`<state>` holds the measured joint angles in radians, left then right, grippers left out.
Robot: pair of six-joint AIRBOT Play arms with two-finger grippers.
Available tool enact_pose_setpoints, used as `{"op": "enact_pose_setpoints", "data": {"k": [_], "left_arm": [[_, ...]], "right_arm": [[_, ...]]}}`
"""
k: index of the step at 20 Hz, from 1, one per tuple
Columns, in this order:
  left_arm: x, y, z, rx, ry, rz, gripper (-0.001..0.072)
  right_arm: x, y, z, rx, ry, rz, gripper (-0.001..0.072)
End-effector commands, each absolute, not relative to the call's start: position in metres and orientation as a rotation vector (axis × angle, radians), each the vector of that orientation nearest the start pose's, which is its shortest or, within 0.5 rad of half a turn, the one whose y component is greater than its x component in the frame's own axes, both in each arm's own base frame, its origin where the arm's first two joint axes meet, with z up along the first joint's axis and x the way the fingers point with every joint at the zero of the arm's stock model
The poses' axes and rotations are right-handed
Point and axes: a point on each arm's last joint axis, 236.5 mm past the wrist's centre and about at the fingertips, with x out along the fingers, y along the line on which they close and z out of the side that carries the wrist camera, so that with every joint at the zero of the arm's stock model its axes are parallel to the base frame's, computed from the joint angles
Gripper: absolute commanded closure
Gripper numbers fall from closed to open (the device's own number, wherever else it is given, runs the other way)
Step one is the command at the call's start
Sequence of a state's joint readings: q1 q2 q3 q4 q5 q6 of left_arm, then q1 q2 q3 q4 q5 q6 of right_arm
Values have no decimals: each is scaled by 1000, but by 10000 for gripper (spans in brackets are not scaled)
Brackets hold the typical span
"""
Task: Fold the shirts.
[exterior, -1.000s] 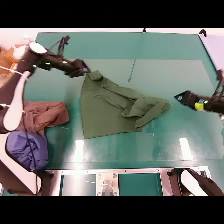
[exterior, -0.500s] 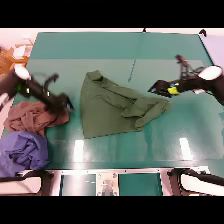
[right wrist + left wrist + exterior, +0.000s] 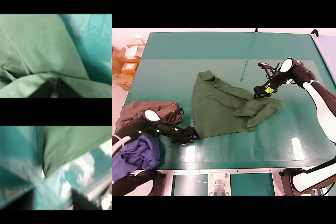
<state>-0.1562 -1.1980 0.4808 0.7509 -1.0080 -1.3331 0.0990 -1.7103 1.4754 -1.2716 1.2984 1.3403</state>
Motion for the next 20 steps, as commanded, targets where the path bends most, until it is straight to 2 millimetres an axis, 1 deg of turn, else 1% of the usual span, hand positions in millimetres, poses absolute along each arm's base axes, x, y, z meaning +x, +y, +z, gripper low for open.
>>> {"op": "enact_pose_setpoints", "data": {"k": [1, 2, 3, 5, 6, 7, 8, 9, 10, 11, 12, 13, 14, 16, 18, 19, 20], "left_arm": [[230, -185, -117, -613, 1476, -369, 602], [236, -184, -115, -611, 1457, -364, 685], [241, -185, -112, -607, 1443, -369, 685], [253, -187, -102, -601, 1411, -384, 686], [262, -188, -96, -586, 1387, -393, 687], [271, -187, -90, -565, 1367, -401, 687], [276, -184, -87, -536, 1357, -399, 687], [277, -183, -85, -519, 1360, -399, 687], [276, -181, -84, -482, 1372, -411, 687], [270, -179, -85, -449, 1397, -425, 687], [263, -176, -86, -413, 1426, -438, 687], [256, -172, -88, -381, 1456, -447, 687], [250, -167, -89, -361, 1485, -449, 687], [241, -156, -88, -360, 1539, -443, 687], [235, -141, -84, -384, 1593, -431, 687], [231, -133, -83, -387, 1616, -417, 687], [229, -123, -84, -389, 1634, -398, 687]], "right_arm": [[418, 111, -58, -31, 1520, 457, 690], [422, 112, -46, -36, 1506, 464, 691], [428, 112, -31, -43, 1477, 468, 692], [437, 113, 11, -60, 1398, 475, 692], [434, 110, 37, -67, 1359, 476, 693], [428, 108, 59, -67, 1324, 468, 693], [415, 103, 82, -46, 1298, 442, 693], [397, 98, 100, -27, 1281, 422, 693], [371, 89, 113, -6, 1269, 383, 693], [345, 75, 115, -3, 1269, 316, 693], [317, 50, 110, -4, 1285, 200, 693], [285, 21, 97, 9, 1312, 54, 693], [253, -2, 79, 34, 1342, -62, 693], [204, -30, 36, 136, 1405, -224, 693], [175, -48, -8, 234, 1472, -333, 693], [164, -56, -28, 280, 1499, -380, 693], [158, -62, -41, 330, 1504, -430, 693]]}}
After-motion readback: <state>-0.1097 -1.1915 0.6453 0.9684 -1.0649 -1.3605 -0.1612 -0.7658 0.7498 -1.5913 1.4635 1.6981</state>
